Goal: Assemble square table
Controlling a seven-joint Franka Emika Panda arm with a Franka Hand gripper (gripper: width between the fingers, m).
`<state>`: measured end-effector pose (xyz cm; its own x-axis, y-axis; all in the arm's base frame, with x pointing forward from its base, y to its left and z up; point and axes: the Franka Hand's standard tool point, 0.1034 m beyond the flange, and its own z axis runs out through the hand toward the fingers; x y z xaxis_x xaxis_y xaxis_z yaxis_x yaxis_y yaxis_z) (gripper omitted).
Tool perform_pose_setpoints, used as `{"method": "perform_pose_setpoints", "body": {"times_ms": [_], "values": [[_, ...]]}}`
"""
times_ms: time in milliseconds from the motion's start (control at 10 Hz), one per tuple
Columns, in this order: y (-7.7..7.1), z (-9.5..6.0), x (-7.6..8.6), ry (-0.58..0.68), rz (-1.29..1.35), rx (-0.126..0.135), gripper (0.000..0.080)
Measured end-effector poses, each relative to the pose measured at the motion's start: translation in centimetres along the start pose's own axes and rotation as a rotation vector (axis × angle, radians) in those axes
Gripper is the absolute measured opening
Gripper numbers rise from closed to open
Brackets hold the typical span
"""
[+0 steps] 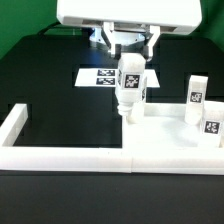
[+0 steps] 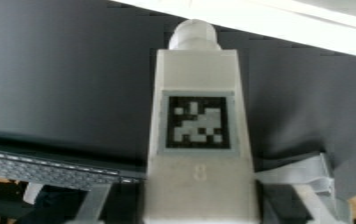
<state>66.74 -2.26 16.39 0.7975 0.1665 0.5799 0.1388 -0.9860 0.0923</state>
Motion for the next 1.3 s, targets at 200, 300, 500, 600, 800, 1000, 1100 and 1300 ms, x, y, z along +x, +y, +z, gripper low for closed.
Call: {"method": "perform_pose_setpoints", "body": {"times_ms": [200, 300, 500, 600, 800, 1000, 1100, 1300], "values": [[-0.6, 0.4, -0.3, -0.003, 0.022, 0.026, 0.0290], [-0.6, 0.4, -0.4, -0.004, 0.020, 0.026, 0.0290], [-0.5, 0.5, -0.5, -0.006, 0.018, 0.026, 0.0290], [-0.2, 0.9, -1.1, -0.014, 0.015, 0.027, 0.0290], [-1.1, 1.8, -1.9, -0.026, 0.015, 0.039, 0.0290], [-1.3, 2.6, -2.9, -0.043, 0.020, 0.044, 0.0290], [-1.5, 2.6, -2.9, -0.044, 0.019, 0.047, 0.0290], [-2.0, 3.3, -3.6, -0.057, 0.019, 0.054, 0.0290]]}}
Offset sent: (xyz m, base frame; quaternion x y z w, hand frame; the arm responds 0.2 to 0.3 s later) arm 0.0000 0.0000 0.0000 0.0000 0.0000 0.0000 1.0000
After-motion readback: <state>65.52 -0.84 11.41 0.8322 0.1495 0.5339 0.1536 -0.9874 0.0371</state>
